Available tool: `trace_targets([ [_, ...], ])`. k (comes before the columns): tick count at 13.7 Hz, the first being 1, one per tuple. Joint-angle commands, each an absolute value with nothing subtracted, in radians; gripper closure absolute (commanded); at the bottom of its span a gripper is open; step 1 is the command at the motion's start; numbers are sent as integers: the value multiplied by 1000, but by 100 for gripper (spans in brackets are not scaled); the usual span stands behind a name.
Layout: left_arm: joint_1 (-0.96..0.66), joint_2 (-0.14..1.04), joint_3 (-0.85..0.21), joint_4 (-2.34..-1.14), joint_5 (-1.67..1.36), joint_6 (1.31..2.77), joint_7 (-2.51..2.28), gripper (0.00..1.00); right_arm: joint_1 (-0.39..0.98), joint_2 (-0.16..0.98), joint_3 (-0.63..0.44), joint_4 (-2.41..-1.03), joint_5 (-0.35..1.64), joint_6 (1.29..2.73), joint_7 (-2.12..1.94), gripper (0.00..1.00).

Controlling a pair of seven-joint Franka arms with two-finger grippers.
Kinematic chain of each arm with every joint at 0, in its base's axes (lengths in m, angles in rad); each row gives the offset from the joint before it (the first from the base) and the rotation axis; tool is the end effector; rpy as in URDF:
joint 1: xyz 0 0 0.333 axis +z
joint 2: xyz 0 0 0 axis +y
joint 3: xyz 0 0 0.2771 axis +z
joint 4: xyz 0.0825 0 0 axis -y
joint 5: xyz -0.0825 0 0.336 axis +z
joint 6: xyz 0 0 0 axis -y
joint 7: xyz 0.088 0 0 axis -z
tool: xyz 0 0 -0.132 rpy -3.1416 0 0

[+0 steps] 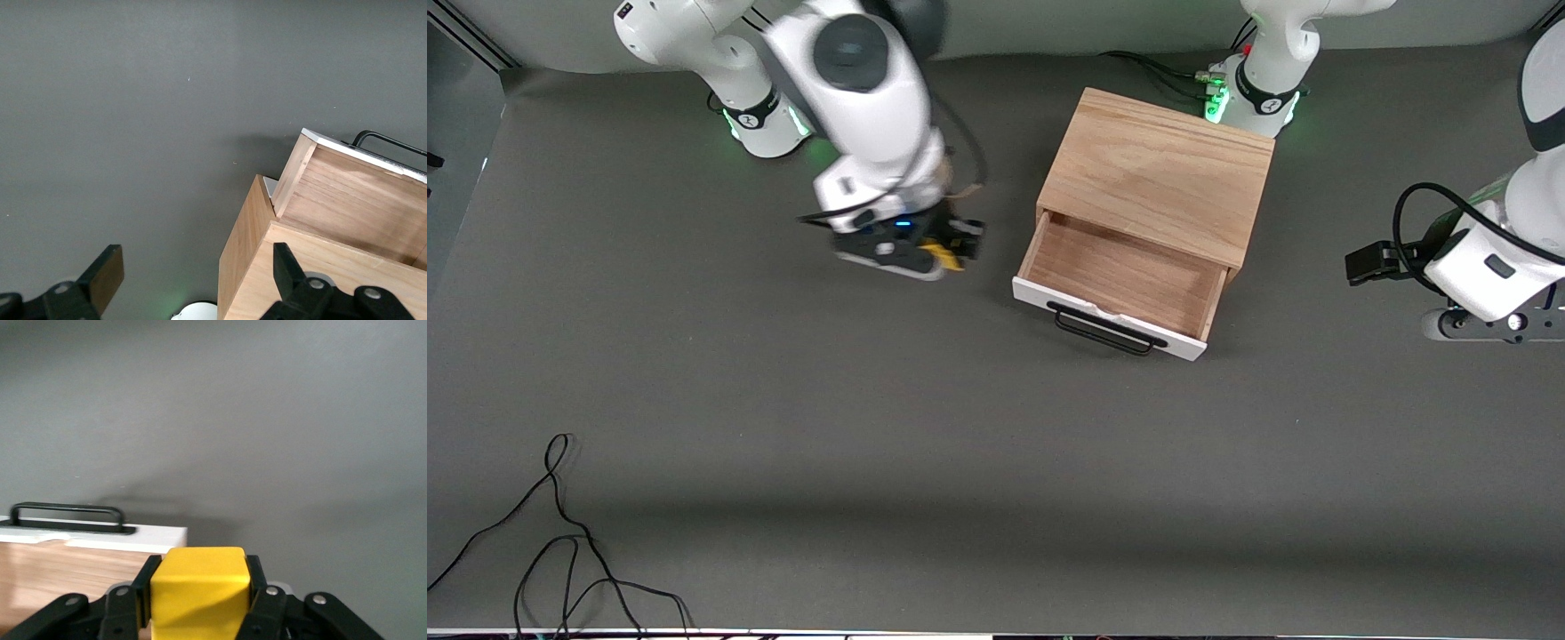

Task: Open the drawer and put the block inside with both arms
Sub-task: 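Carry the cube over the open drawer with the right gripper while the left gripper withdraws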

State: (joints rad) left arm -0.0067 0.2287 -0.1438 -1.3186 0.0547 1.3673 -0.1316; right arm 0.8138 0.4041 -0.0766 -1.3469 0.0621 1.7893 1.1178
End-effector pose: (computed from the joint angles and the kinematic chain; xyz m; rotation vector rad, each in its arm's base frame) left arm 0.5359 -0.0646 0.5300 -3.0836 0.0182 0.2674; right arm 0.4517 0.4292 0.4484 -3.0341 0.5932 0.0017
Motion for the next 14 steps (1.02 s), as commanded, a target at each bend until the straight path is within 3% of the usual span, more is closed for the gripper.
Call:
trace_targets([
  [1, 0, 122, -147, -1452, 71, 1431, -112, 0, 889, 612, -92, -1094, 54, 1766, 1265, 73],
  [3, 26, 81, -153, -1520, 71, 1488, -109, 0, 926, 695, -92, -1017, 54, 1784, 1328, 74],
  [7, 25, 78, -153, -1532, 71, 1520, -109, 0, 989, 790, -92, -1006, 17, 1876, 1402, 76],
  [14, 28, 91, -152, -1526, 61, 1519, -109, 0, 1002, 871, -91, -1009, 18, 1928, 1411, 76],
])
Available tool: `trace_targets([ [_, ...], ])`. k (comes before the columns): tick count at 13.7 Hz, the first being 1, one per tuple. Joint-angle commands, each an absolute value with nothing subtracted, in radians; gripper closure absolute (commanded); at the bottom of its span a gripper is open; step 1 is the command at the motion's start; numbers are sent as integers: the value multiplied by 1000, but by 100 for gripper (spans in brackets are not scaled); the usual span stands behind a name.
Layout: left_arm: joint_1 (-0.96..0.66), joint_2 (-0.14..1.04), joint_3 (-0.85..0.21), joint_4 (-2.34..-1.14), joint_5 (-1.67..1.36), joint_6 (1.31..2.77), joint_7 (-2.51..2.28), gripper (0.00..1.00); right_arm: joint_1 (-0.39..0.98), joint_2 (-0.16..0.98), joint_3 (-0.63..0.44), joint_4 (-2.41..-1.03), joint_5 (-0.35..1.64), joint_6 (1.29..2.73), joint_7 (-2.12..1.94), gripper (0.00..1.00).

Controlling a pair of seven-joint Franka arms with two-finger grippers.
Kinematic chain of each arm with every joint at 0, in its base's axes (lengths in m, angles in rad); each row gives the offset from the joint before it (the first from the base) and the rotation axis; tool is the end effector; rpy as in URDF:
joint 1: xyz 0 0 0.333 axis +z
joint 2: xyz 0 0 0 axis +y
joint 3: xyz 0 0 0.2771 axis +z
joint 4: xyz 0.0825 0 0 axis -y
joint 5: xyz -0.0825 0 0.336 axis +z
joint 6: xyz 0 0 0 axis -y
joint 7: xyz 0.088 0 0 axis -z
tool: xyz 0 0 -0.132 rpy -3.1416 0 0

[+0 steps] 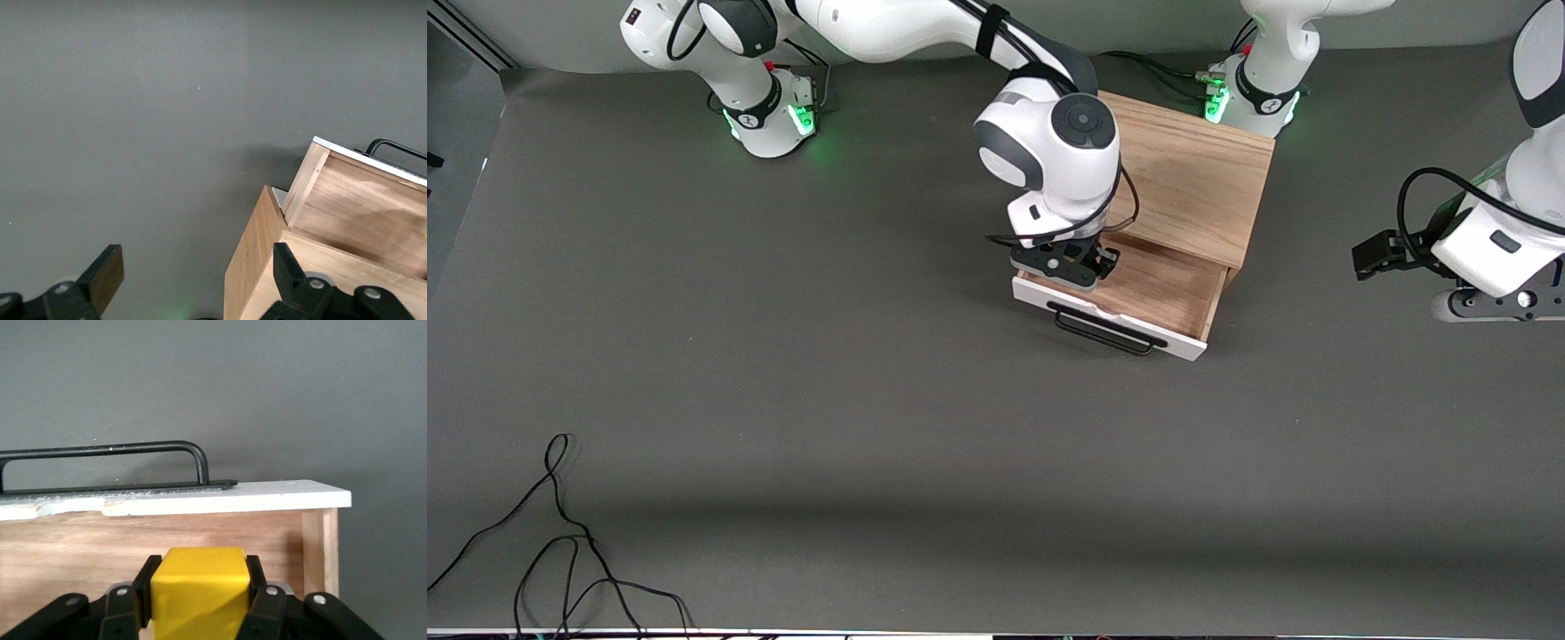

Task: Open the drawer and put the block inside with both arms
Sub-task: 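Lower the cube into the drawer and open the right gripper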

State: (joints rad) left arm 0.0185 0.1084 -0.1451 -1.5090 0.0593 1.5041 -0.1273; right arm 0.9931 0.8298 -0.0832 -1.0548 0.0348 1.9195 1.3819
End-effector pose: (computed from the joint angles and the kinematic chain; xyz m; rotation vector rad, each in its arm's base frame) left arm 0.5210 -0.0546 0.5259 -3.0798 -0.0020 0.1630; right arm 0.4120 0.5632 0.3062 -3.0380 0.7036 -0.0637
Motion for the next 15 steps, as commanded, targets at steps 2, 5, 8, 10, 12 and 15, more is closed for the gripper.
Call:
trace_targets([
  [2, 29, 94, -152, -1525, 58, 1520, -109, 0, 1002, 900, -91, -1011, 20, 1954, 1411, 76],
  [5, 29, 97, -150, -1525, 57, 1522, -109, 0, 1003, 911, -89, -1011, 21, 1968, 1411, 76],
  [8, 29, 97, -150, -1525, 57, 1519, -109, 0, 1002, 910, -89, -1012, 25, 1968, 1410, 0],
  [10, 29, 97, -150, -1526, 58, 1517, -109, 0, 1002, 894, -89, -1009, 29, 1950, 1410, 0],
  [12, 29, 97, -150, -1526, 57, 1516, -109, 0, 1002, 871, -89, -1000, 29, 1892, 1411, 0],
  [15, 29, 97, -152, -1526, 58, 1514, -109, 0, 1000, 789, -89, -1000, 31, 1780, 1410, 0],
])
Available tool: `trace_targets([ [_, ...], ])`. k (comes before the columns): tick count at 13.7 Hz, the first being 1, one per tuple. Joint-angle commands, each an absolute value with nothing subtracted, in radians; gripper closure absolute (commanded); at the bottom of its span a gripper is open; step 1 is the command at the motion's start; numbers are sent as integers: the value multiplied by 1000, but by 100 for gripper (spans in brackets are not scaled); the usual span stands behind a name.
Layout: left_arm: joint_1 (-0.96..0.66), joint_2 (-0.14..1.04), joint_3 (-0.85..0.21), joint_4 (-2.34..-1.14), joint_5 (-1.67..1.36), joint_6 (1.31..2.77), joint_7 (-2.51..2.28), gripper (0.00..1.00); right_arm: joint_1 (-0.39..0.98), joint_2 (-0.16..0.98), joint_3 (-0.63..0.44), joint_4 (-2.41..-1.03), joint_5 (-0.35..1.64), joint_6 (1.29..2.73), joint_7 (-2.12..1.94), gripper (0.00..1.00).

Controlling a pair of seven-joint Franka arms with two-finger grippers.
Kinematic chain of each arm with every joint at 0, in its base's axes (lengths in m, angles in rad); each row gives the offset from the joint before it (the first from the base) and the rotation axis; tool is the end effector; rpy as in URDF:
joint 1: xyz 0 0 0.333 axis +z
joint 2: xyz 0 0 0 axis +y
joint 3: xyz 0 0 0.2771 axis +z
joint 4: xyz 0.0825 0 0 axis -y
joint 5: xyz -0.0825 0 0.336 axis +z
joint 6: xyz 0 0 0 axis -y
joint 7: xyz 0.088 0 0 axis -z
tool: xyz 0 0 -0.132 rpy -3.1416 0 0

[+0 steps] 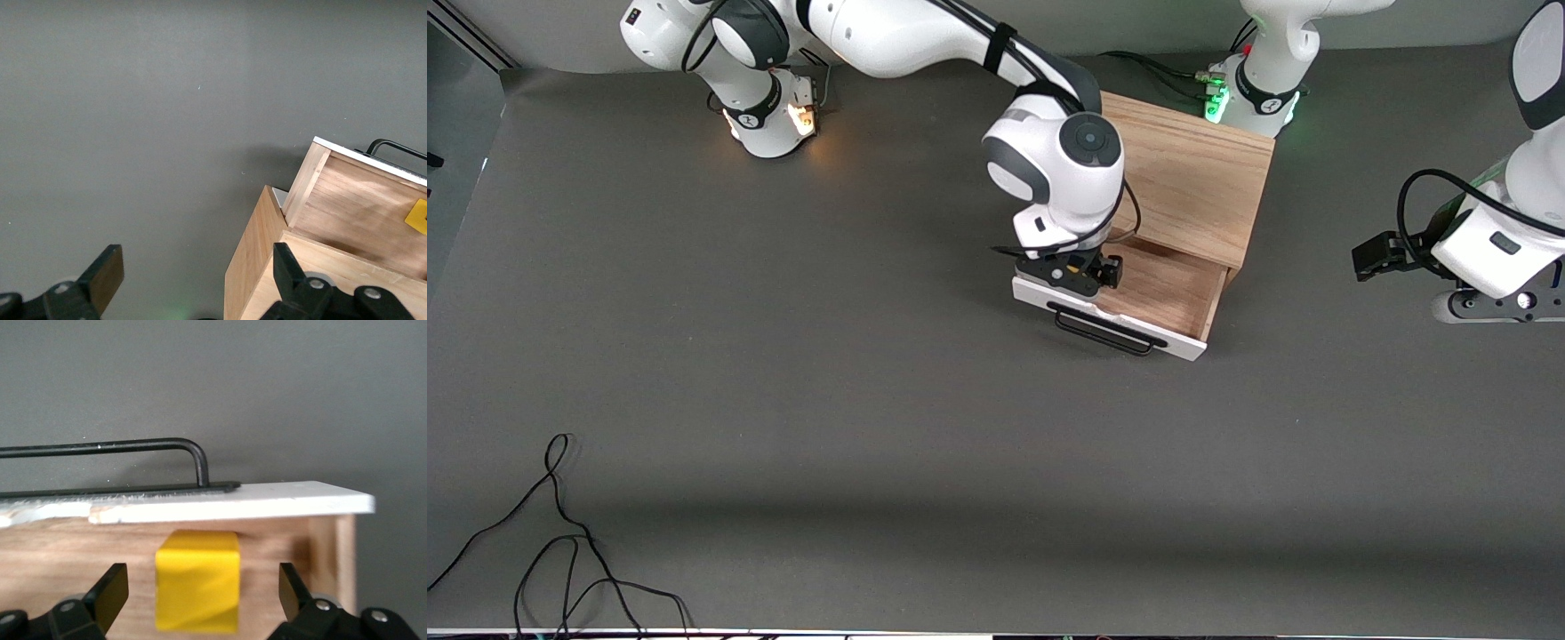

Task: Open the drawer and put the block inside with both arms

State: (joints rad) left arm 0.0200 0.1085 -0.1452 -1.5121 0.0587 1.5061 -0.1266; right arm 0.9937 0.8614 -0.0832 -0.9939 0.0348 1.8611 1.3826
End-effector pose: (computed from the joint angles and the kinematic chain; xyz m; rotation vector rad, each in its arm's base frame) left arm 0.5212 -0.0540 0.5247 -3.0803 -0.0028 0.1651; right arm 0.4108 0.5649 0.3054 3.0565 -0.7040 0.0476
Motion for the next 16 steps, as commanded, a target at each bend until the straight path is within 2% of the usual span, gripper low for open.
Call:
trace_targets([
  [1, 29, 97, -150, -1526, 58, 1514, -109, 0, 997, 754, -89, -1000, 31, 1741, 1408, 0],
  [7, 28, 97, -152, -1526, 58, 1514, -110, 0, 899, 559, -101, -1003, 38, 1505, 1211, 0],
  [11, 25, 97, -152, -1526, 58, 1516, -110, 0, 738, 428, -109, -1049, 38, 1385, 907, 0],
  [16, 26, 97, -150, -1526, 58, 1509, -110, 0, 481, 250, -101, -1245, 34, 1423, 528, 0],
])
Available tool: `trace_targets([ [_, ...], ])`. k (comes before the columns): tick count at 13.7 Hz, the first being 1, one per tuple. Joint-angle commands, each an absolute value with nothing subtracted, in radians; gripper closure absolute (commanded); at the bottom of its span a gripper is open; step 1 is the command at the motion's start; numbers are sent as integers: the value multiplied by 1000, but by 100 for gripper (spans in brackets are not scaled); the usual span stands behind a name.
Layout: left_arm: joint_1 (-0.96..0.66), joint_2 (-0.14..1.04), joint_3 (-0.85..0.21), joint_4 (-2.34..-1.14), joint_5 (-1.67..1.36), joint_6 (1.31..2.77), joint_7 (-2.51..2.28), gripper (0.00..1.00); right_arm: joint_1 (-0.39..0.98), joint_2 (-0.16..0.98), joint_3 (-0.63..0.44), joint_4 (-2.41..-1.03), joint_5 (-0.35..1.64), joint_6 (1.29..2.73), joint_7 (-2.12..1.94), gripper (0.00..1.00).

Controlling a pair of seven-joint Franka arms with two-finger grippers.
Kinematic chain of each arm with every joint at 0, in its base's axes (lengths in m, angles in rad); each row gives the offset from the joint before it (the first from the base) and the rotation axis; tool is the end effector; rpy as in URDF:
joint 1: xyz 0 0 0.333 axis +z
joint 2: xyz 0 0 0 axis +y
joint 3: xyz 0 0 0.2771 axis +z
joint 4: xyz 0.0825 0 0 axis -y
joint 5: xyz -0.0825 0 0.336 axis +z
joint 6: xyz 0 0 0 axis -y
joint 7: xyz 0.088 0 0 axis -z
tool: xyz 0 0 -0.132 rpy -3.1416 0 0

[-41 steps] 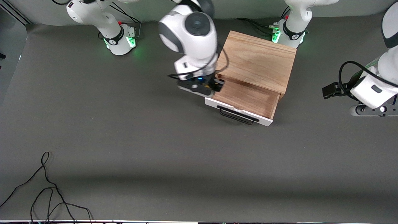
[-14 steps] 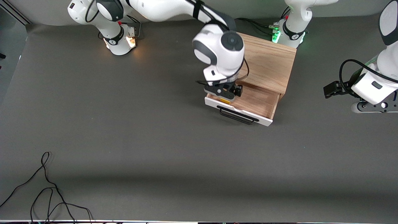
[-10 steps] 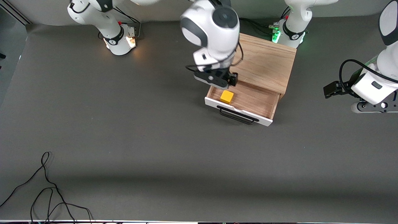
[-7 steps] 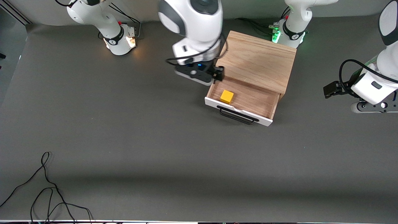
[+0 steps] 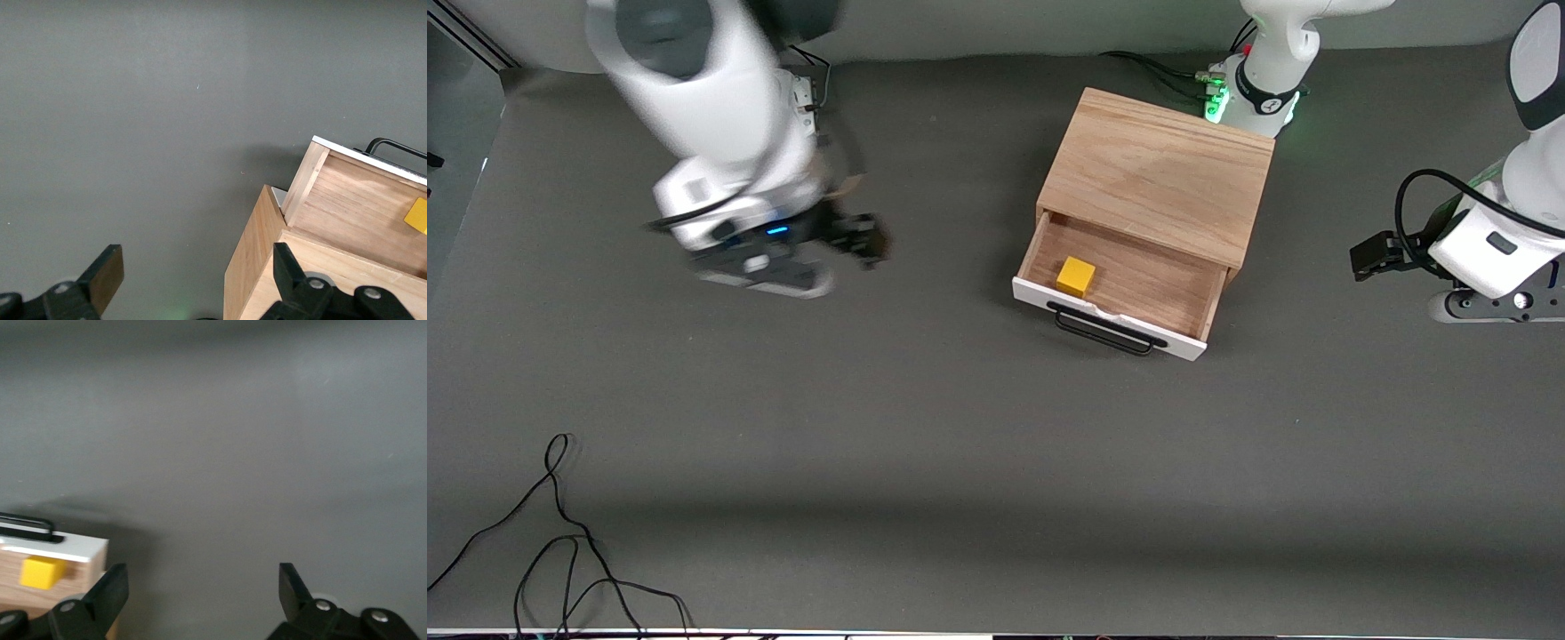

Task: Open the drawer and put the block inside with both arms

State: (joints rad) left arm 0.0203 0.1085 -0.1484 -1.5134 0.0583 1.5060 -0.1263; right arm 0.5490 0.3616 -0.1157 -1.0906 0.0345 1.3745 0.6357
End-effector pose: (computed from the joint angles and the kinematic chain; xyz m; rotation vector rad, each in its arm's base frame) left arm 0.5209 -0.0555 0.5242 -3.0806 0.0022 0.1672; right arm 0.5151 0.2582 0.5472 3.0815 -0.2953 -0.0951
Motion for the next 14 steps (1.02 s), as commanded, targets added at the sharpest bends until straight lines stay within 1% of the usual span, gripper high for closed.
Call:
trace_targets([
  [1, 26, 97, -152, -1526, 58, 1508, -110, 0, 439, 209, -101, -1311, 34, 1457, 470, 0],
  [3, 25, 97, -152, -1526, 57, 1509, -110, 0, 352, 126, -100, -1429, 32, 1524, 337, 0],
  [6, 25, 97, -152, -1526, 58, 1508, -110, 0, 241, 71, -94, -1509, 28, 1568, 198, 0],
  [9, 26, 97, -150, -1526, 57, 1508, -110, 0, 144, 37, -91, -1566, 26, 1601, 106, 0],
  [11, 28, 97, -152, -1526, 57, 1506, -109, 0, 115, 28, -92, -1578, 23, 1608, 65, 0],
  [14, 25, 97, -150, -1526, 58, 1505, -110, 0, 107, 35, -127, -1577, 14, 1606, 25, 0],
])
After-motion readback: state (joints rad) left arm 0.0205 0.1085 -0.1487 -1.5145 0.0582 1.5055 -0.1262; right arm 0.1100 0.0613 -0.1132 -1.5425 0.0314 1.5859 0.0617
